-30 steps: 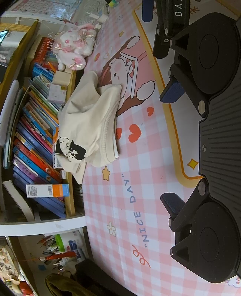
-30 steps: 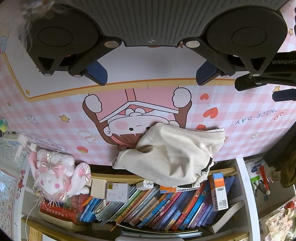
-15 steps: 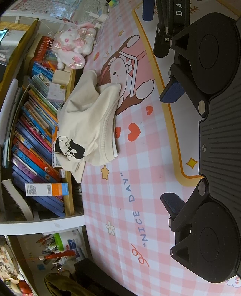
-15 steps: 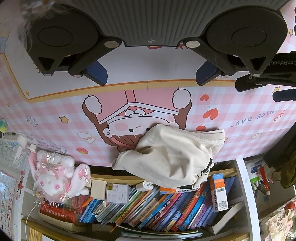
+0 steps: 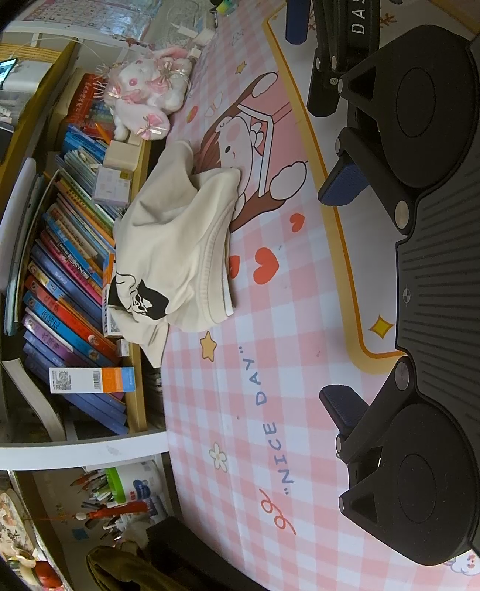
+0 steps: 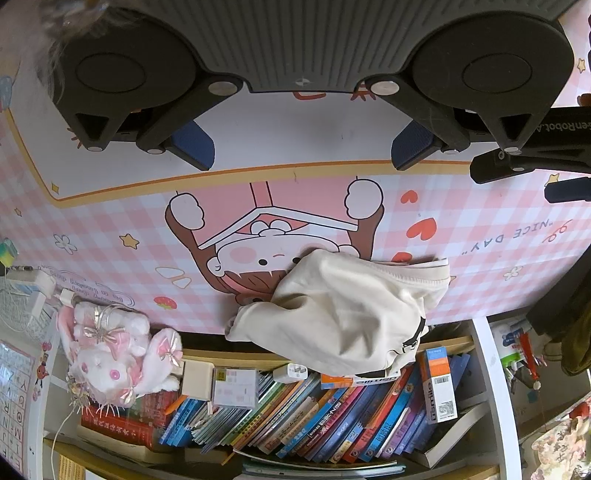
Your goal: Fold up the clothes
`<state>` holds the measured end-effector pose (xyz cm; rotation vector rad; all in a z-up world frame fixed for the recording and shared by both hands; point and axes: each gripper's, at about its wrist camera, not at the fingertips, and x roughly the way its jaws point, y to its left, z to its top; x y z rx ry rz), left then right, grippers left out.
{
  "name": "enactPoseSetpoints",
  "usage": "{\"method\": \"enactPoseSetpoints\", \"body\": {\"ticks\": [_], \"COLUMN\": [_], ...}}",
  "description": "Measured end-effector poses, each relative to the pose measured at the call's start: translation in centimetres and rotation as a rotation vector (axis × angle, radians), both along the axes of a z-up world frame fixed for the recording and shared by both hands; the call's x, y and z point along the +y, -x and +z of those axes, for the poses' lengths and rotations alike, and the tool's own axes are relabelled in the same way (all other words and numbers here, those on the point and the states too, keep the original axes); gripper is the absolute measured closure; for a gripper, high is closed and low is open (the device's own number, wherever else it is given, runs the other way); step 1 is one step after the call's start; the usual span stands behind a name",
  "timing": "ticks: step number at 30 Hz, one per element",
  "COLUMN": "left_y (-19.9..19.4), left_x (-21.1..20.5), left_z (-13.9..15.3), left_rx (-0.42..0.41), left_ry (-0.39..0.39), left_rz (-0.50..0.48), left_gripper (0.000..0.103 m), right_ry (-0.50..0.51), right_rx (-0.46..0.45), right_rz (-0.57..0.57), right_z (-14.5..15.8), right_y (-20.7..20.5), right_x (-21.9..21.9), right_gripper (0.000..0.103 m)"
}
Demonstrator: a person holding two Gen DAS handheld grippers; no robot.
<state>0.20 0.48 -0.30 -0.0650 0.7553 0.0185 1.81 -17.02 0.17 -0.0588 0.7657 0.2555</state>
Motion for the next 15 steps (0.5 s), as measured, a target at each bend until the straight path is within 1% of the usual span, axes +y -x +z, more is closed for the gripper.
{"method": "enactPoseSetpoints", "body": {"ticks": [15], "left_y": [-0.14], "left_x": [-0.04], "left_z": [-0.18], "left_rx": [0.008], "left_ry": [0.010], "left_rz": [-0.001], "left_gripper": [0.000], "right_ry": [0.002], "right_rx": [0.010], "right_rz": [0.001], "right_z": [-0.20], "right_y": [-0.08], "right_x": [0.07], "right_gripper": [0.000]}}
